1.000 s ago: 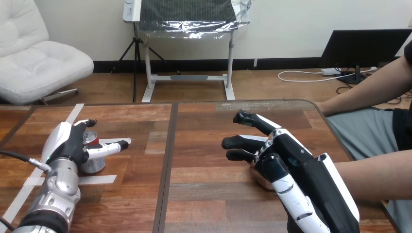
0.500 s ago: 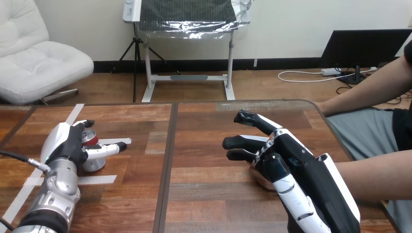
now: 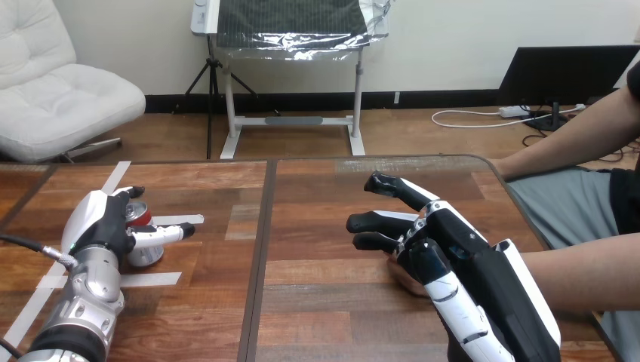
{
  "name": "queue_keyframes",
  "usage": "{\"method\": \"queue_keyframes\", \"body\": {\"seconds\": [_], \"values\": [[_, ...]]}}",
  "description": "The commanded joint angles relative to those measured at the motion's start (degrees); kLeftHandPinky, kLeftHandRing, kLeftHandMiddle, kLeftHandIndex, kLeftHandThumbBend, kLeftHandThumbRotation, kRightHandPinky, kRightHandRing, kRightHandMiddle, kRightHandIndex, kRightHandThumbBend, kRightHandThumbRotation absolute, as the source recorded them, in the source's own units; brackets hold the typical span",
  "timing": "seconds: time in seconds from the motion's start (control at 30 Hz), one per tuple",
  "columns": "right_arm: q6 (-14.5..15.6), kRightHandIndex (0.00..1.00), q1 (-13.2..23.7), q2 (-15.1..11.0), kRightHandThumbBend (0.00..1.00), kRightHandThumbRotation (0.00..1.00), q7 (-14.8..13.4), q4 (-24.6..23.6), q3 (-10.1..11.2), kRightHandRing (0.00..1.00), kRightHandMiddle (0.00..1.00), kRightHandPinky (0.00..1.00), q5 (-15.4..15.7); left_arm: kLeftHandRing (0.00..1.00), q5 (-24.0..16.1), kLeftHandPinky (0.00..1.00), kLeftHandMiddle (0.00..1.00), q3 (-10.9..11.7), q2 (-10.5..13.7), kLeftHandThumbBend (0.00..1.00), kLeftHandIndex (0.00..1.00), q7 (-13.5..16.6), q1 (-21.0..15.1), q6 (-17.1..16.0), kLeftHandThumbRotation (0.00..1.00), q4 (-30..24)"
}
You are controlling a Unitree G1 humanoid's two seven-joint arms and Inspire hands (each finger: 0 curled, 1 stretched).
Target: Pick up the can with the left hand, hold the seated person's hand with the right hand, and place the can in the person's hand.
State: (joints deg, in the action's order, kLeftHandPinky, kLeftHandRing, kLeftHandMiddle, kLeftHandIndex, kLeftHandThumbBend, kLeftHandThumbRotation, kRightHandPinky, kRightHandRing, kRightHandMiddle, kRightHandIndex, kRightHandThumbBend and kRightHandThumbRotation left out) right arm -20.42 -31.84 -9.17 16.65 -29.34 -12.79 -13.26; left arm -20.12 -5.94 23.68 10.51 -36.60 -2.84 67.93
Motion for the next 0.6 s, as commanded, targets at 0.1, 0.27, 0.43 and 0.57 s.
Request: {"method": "queue_keyframes", "body": {"seconds": [0.1,0.27,0.43,0.57], "values": [[-1.0,0.81,1.4,0.4,0.47,0.65,-0.1,-2.9,0.5,0.76,0.69,0.72,-0.4,0.95,-0.2,0.84,0.93,-0.8,-0.5,0.83,0.88,0.0,-2.0,0.8,0.27,0.0],[-0.9,0.81,1.4,0.3,0.46,0.65,-0.1,-3.0,0.5,0.76,0.70,0.73,-0.4,0.95,-0.2,0.84,0.93,-0.8,-0.5,0.82,0.88,0.2,-1.9,0.8,0.25,0.0],[-0.8,0.81,1.3,0.3,0.46,0.65,-0.1,-3.2,0.4,0.77,0.70,0.74,-0.5,0.94,0.2,0.83,0.93,-0.3,-0.5,0.82,0.89,0.3,-1.9,0.5,0.23,0.4],[-0.8,0.81,1.4,0.3,0.46,0.65,0.0,-3.2,0.4,0.77,0.70,0.74,-0.6,0.93,0.5,0.82,0.92,-0.2,-0.5,0.82,0.89,0.5,-1.9,0.5,0.22,0.5]]}}
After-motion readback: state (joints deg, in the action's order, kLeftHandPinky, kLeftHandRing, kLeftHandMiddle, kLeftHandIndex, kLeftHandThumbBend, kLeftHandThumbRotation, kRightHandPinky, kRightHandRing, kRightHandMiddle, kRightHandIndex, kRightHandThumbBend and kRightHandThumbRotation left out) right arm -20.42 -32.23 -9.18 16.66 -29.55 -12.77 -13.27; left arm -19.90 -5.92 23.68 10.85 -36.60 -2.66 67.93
